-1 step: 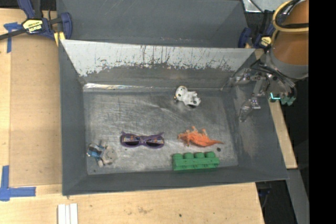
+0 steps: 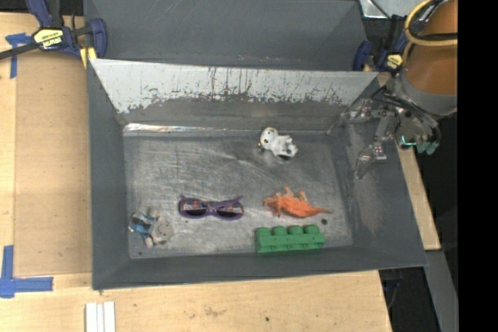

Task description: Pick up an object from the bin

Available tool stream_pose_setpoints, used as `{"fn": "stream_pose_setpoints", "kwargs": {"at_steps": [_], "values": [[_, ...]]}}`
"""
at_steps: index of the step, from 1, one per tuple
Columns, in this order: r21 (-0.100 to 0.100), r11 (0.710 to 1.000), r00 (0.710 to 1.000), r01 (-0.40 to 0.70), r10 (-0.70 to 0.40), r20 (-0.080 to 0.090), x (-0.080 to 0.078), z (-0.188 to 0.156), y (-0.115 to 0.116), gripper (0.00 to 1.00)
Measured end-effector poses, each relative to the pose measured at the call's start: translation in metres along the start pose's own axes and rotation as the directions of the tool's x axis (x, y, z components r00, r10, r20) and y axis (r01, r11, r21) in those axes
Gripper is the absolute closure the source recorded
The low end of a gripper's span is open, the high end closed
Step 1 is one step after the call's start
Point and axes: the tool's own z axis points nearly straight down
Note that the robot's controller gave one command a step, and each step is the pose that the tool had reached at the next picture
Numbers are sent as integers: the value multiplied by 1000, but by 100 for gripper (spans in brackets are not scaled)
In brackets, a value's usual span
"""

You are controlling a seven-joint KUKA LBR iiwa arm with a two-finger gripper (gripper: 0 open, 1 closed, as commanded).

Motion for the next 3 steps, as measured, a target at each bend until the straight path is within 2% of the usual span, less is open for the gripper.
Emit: {"fn": "stream_pose_setpoints", "kwargs": {"at_steps": [1,2,3], "values": [[4,998,998,66,-66,7,14,16,24,0],[1,949,949,317,-317,6,1,63,37,0],[0,907,907,421,-421,2,48,90,73,0]]}}
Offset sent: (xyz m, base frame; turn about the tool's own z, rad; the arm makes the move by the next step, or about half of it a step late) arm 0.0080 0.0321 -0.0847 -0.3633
